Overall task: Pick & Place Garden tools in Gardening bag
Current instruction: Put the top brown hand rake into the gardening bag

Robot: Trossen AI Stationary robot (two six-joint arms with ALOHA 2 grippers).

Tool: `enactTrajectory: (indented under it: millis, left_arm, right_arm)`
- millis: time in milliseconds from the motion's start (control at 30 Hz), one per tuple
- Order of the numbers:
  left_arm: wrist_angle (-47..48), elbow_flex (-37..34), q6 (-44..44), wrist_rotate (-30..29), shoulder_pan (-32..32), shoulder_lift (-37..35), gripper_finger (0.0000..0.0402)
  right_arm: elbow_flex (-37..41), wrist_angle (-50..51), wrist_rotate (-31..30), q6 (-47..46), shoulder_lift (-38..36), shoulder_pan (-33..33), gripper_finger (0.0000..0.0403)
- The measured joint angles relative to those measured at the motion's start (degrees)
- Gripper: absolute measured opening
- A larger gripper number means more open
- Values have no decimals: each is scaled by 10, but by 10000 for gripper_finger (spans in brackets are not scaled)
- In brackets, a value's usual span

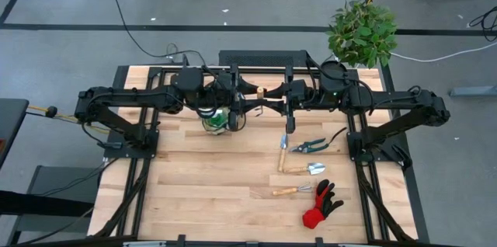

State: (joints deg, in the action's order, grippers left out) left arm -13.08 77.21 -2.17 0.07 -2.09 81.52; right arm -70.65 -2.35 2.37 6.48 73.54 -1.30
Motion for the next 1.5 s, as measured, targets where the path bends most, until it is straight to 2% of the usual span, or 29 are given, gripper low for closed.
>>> enactTrajectory:
  millis: [500,900,1500]
  left_arm:
    - [0,0,2,0,0,0,96]
    - [1,0,3,0,0,0,90]
    - [8,0,-2,1,0,0,86]
  right_arm:
    - [0,0,1,-2,0,0,68]
    - [0,0,1,-2,0,0,69]
    - [0,-2,-1,-9,1,0,150]
